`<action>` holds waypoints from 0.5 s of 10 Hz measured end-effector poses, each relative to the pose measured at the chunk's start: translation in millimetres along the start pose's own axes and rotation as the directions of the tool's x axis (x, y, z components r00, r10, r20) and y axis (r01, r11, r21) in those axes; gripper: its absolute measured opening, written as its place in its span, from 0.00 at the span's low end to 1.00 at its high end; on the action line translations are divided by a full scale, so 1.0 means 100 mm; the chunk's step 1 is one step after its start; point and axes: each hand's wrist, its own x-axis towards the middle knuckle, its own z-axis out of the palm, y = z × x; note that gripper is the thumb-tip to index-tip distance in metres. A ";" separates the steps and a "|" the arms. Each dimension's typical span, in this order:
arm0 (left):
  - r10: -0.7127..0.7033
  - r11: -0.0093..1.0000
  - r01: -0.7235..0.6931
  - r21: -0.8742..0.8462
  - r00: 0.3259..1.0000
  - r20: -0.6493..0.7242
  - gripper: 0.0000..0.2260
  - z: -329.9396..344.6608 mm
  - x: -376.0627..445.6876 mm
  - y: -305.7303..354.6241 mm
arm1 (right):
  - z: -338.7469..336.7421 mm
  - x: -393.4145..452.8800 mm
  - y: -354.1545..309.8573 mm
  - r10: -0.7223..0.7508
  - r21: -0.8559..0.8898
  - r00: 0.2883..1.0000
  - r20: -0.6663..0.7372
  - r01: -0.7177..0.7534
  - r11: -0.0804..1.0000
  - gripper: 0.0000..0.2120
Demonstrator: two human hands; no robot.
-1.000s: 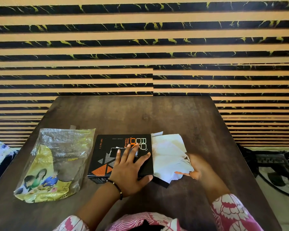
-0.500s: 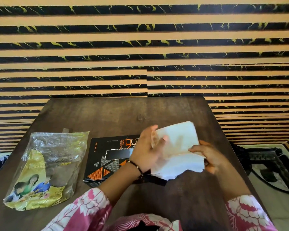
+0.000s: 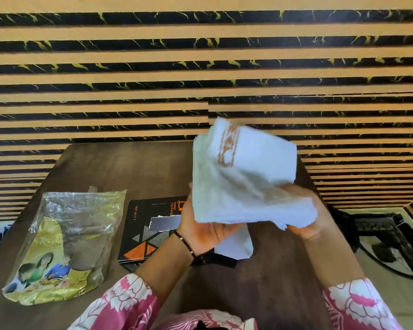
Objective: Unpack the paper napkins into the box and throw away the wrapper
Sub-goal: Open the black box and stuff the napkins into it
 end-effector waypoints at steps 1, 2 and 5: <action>-0.007 0.995 0.000 0.101 0.998 0.065 0.39 -0.11 -0.02 0.08 | -0.05 0.20 0.02 0.127 0.201 0.992 -0.015 -0.122 0.972 0.07; -0.043 0.943 0.022 0.331 0.997 0.058 0.34 -0.14 -0.10 0.13 | -0.01 0.19 0.04 0.150 0.071 0.985 -0.087 -0.144 0.987 0.09; -0.054 0.783 0.079 0.617 0.997 -0.058 0.30 -0.14 -0.16 0.18 | -0.17 0.09 0.14 0.276 -0.034 0.955 0.111 -0.274 0.961 0.37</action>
